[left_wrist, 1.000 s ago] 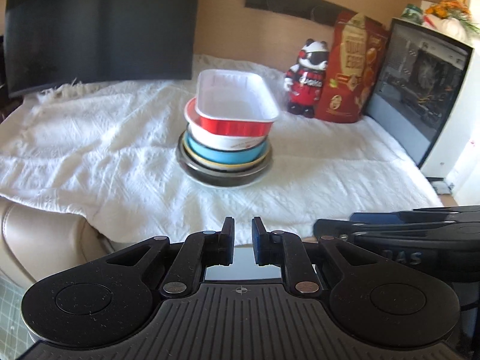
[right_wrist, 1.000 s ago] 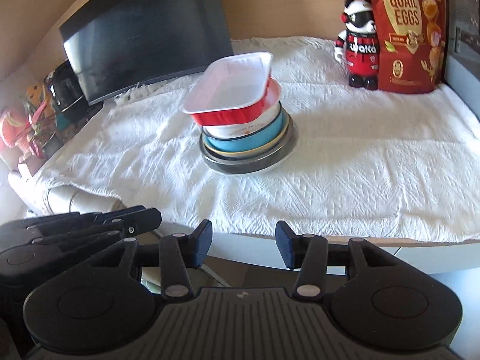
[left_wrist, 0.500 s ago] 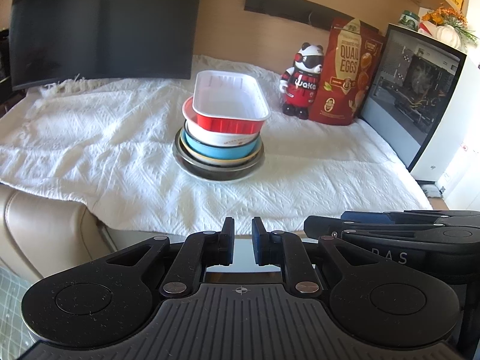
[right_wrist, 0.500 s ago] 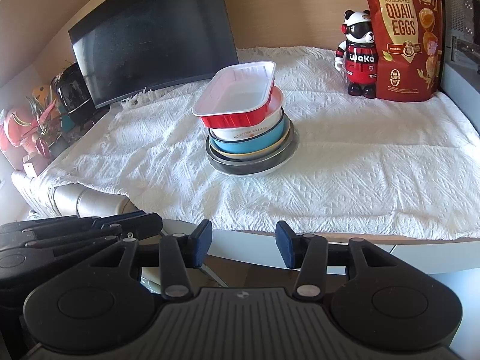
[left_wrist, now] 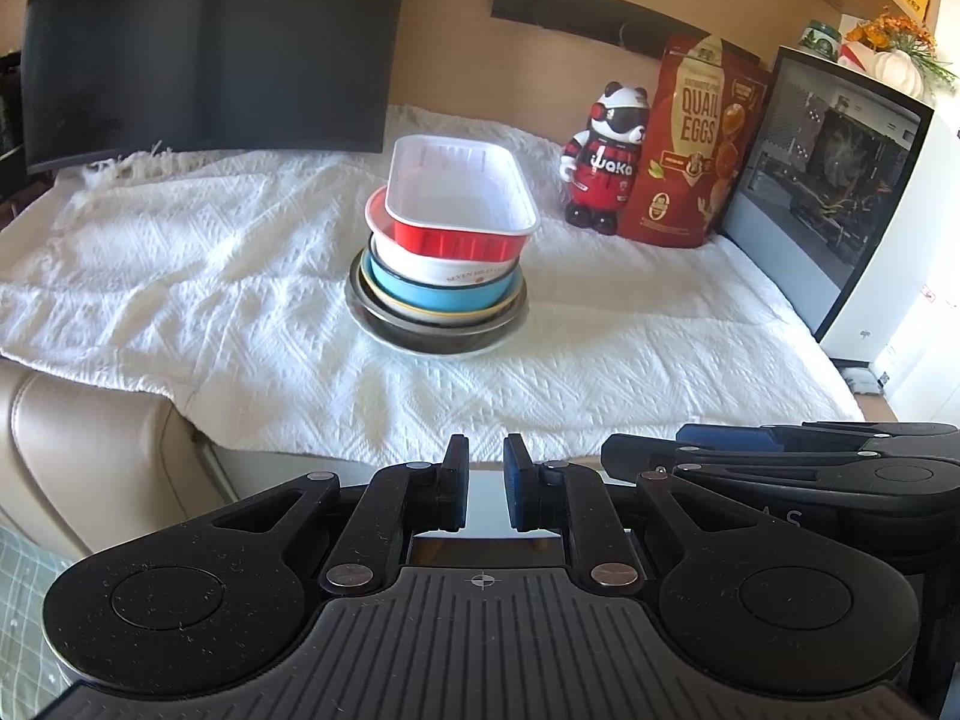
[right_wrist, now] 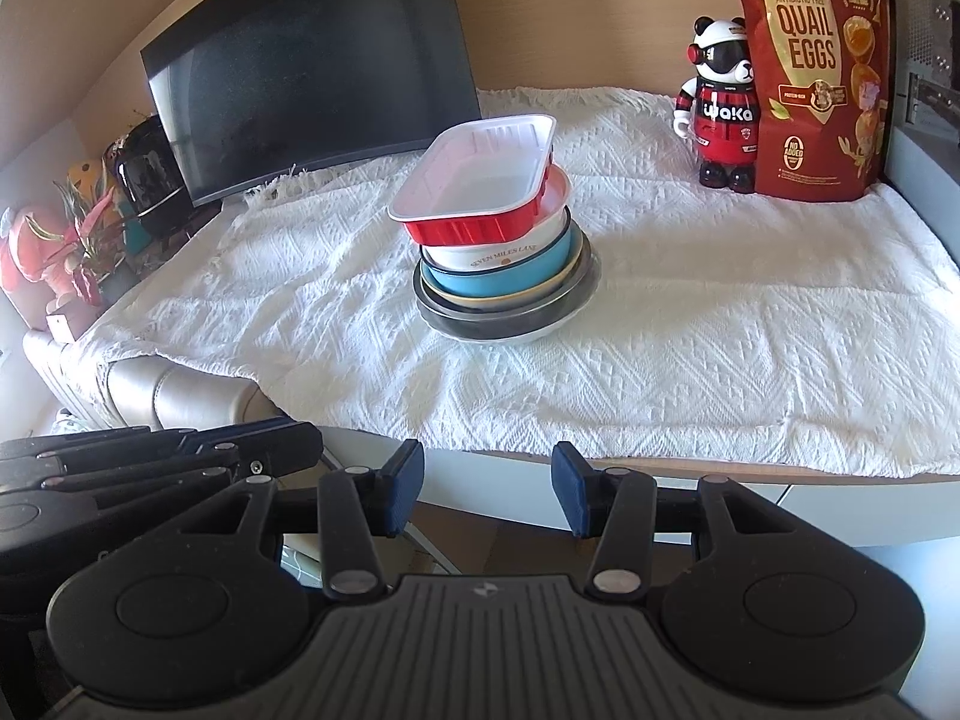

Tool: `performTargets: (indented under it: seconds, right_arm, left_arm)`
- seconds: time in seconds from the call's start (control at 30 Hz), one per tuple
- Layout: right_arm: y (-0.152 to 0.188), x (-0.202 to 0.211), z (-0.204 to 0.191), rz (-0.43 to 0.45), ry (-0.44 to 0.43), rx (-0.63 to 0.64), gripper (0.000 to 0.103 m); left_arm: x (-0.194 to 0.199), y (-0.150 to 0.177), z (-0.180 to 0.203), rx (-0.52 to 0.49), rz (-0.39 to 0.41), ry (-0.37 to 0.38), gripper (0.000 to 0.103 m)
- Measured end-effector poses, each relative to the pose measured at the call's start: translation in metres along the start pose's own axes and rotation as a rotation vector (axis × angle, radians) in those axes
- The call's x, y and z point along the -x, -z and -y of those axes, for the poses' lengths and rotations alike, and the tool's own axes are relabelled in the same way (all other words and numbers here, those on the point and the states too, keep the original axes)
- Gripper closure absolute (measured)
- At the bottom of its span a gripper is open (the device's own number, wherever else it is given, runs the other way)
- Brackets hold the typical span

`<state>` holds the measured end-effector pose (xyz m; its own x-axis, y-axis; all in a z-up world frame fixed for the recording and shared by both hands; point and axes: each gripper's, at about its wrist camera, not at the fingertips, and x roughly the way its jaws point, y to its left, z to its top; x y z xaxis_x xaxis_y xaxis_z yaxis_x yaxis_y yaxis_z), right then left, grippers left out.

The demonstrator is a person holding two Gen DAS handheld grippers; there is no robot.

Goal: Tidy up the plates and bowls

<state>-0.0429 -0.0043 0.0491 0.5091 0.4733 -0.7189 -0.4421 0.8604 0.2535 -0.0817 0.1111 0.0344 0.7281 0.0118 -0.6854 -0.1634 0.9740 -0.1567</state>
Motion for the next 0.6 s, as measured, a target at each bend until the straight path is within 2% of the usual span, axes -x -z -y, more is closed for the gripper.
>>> performTargets:
  seconds: [0.6]
  right_arm:
    - [0.0014, 0.0015, -0.0013, 0.001, -0.003, 0.005, 0.056]
  left_arm:
    - [0.0006, 0.0012, -0.0006, 0.0, -0.008, 0.0, 0.087]
